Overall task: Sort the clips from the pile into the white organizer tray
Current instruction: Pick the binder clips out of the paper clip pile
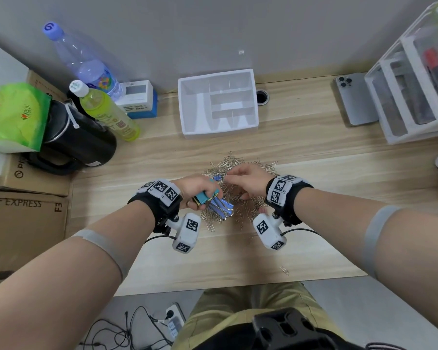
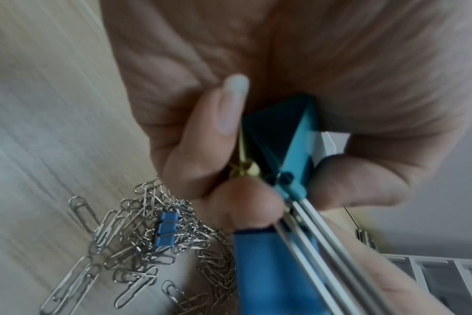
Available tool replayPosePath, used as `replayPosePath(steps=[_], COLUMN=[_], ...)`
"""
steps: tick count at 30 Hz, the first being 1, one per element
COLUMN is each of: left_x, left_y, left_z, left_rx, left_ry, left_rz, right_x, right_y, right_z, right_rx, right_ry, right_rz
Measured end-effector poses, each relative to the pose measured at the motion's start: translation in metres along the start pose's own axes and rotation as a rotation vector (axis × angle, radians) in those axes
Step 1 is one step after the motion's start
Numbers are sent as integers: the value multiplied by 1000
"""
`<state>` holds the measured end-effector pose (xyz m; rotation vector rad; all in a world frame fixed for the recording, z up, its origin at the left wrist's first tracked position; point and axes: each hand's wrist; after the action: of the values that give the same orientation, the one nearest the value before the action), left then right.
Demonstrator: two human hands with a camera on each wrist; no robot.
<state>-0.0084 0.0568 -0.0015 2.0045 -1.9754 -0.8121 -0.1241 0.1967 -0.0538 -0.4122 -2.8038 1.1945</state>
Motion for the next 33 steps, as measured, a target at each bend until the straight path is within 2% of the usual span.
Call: replayPosePath(steps=[6, 10, 18, 23, 26, 28, 30, 33], left_x=[-6, -8, -7, -6, -4, -3, -2, -1], left_y=[2, 2, -1, 0, 2, 4, 6, 6], left_z=[0, -1, 1, -1, -1, -1, -1, 1], left_rx=[22, 21, 15, -17, -44, -56, -69, -71], left_ry=[-7, -10, 9, 31, 62, 89, 109, 140], left_rz=[50, 58, 60, -2, -32, -52, -61, -47], right_x=[1, 3, 8, 11, 12, 13, 12, 8], right_y=[-4, 0, 6, 13, 9, 2, -5, -7], right_z=[-2, 2, 4, -3, -11, -18, -24, -29], right_rx=[-26, -27, -34, -52, -24, -26, -79, -111], right_ry=[-65, -4, 51, 106, 153, 83, -127, -326], right_rz=[-103, -190, 149, -150, -234, -66, 179, 179])
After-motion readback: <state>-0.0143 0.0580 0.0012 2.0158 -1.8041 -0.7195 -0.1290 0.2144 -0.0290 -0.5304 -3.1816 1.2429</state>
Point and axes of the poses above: each hand's wrist, its own z-axis towards the middle knuckle, its own x-axis out of the back of the hand, y = z × x, and after that the axes turned 14 degrees about -y, right-handed
